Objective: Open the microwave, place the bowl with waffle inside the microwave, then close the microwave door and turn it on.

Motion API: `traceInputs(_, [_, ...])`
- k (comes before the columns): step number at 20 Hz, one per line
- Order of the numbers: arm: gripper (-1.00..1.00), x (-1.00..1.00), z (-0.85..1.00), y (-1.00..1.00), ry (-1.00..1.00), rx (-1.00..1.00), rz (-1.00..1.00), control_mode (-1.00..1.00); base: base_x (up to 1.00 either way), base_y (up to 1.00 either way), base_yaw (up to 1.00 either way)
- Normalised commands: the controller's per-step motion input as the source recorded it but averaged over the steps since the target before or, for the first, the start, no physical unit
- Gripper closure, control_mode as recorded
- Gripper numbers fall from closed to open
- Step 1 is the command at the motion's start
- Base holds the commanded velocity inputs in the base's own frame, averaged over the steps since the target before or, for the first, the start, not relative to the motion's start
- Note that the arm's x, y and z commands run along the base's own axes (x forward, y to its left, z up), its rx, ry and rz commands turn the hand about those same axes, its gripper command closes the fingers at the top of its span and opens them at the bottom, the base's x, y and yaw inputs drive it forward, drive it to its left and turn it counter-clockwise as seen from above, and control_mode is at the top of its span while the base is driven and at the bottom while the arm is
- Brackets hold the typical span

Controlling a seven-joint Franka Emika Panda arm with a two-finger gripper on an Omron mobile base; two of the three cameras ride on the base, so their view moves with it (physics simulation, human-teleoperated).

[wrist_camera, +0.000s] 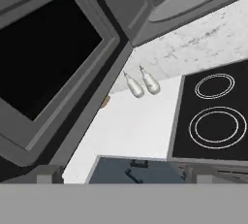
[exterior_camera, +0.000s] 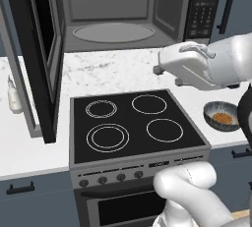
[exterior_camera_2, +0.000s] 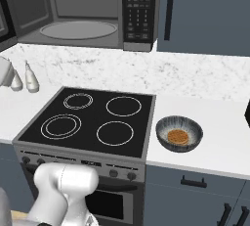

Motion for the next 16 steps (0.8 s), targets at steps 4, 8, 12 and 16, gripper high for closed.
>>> traceInputs(4, [-1.0,0.04,-0.81,-1.0,0.01,0.01,-0.29,-1.0,0.0,0.0,0.0])
traceInputs(8, [-1.0,0.32,-0.68,-1.0,0.08,0.0,-0.33,-1.0,0.0,0.0,0.0])
traceInputs(12, [-1.0,0.62,-0.08,-1.0,0.25,0.0,-0.35,-1.0,0.0,0.0,0.0])
traceInputs(16, [-1.0,0.43,0.0,-1.0,0.35,0.02,-0.36,-1.0,0.0,0.0,0.0])
